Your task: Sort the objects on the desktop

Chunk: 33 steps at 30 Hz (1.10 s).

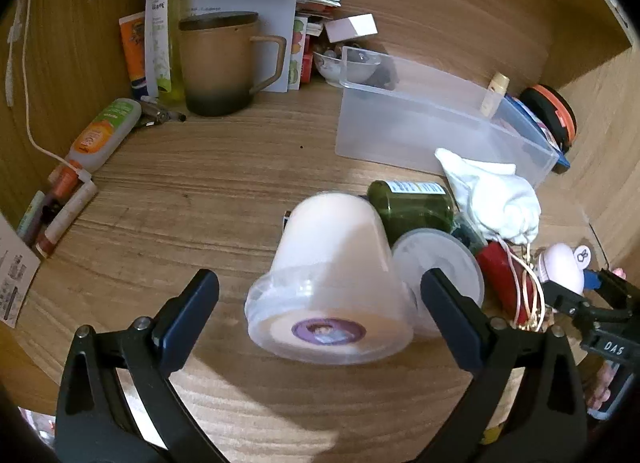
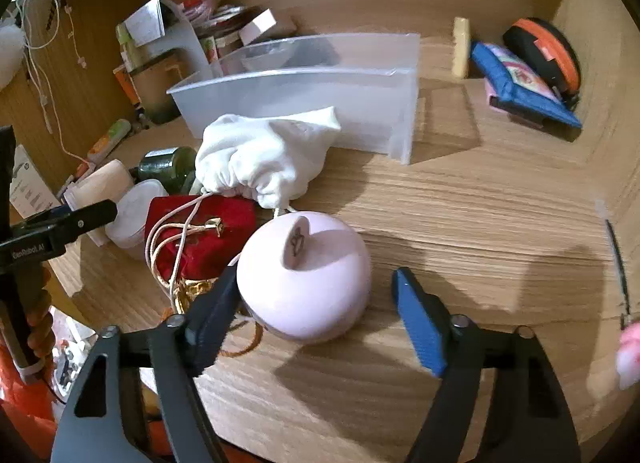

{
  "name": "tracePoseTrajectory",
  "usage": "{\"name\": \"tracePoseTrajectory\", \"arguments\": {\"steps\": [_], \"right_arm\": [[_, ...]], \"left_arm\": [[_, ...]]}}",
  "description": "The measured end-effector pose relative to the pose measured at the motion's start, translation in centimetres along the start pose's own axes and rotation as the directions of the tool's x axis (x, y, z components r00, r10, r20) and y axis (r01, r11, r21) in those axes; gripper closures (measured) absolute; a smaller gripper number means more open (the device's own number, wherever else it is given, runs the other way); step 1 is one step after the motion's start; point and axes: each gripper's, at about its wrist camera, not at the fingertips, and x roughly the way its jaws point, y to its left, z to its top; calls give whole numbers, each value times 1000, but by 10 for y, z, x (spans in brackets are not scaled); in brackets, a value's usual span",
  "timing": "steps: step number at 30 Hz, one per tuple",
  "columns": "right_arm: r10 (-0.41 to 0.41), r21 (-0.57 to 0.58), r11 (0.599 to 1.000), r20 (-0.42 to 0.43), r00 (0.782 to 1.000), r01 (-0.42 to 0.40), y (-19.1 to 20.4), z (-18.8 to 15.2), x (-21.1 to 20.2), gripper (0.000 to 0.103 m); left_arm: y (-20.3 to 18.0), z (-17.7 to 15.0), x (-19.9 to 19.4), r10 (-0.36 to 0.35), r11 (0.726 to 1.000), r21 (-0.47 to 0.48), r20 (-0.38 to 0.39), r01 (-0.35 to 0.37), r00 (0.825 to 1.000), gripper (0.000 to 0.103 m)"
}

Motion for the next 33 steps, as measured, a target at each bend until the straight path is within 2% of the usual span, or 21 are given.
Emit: {"name": "tracePoseTrajectory", "arguments": {"steps": [3,5,8,11,17,22,33], "right_arm": [[-19,-20,1000,4,1000,19,5,3,4,37],[-25,-27,999,7,1000,25,6,4,5,38],[-30,-41,999,10,999,31,8,5,7,41],[-27,-39,999,12,1000,27,6,5,6,43],[-35,-27,999,17,999,35,3,5,5,43],[-31,-1,1000,16,999,31,-5,7,4,43],[-29,5,1000,70,997,29,-9,17,-11,43]], "left_arm": [[2,2,1,-11,1000,-14,4,11,1000,9],[5,3,0,-24,999,-28,3,24,1000,18],[10,3,-2,-45,998,-51,1,45,999,26],[13,1,-6,-33,998,-57,4,33,999,33],[18,-5,-11,-8,999,-52,7,9,1000,34],[20,-6,5,43,998,-48,-28,-44,999,34],[25,2,5,49,997,-64,-11,-50,999,36]]}}
